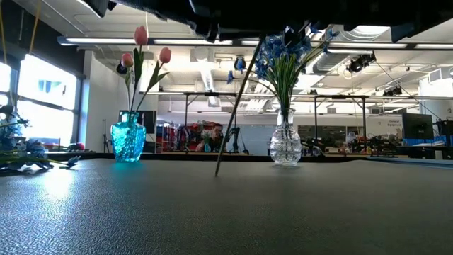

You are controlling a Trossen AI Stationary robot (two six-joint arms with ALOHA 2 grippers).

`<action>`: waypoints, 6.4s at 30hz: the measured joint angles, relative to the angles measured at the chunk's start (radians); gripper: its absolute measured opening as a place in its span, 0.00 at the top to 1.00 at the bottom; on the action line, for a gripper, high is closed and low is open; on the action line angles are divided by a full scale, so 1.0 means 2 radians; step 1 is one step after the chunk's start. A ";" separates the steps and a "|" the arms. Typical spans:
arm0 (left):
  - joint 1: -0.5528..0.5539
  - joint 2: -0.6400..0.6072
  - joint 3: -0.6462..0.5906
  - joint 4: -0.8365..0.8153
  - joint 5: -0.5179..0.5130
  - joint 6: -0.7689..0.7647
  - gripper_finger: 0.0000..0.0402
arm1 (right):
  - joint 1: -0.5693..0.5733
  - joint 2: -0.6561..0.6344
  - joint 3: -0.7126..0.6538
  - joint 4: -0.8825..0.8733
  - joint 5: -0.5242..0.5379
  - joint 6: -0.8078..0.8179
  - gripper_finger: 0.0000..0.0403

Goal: Sort flowers into vase by color
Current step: Put the pink tulip flower into the blue flower vase, then put the blue flowers into the transparent flower vase

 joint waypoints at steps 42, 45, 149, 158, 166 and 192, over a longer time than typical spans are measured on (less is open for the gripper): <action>0.031 -0.337 -0.398 0.497 -0.254 0.230 1.00 | 0.022 -0.172 -0.193 0.030 0.097 0.029 0.63; 0.081 -0.376 -0.412 0.499 -0.312 0.240 1.00 | 0.021 -0.172 -0.193 0.032 0.099 0.026 0.63; 0.337 -0.389 0.147 -0.851 -0.035 -0.300 0.39 | 0.021 -0.172 -0.192 0.030 0.113 0.038 0.63; 0.132 -0.283 0.147 -0.995 0.077 -0.585 0.48 | 0.021 -0.172 -0.192 0.030 0.113 0.037 0.63; -0.096 -0.167 0.146 -0.967 0.131 -0.829 0.51 | 0.020 -0.172 -0.192 0.028 0.114 0.035 0.63; -0.198 -0.039 -0.001 -0.879 0.199 -1.189 0.46 | 0.020 -0.172 -0.192 0.028 0.115 0.002 0.63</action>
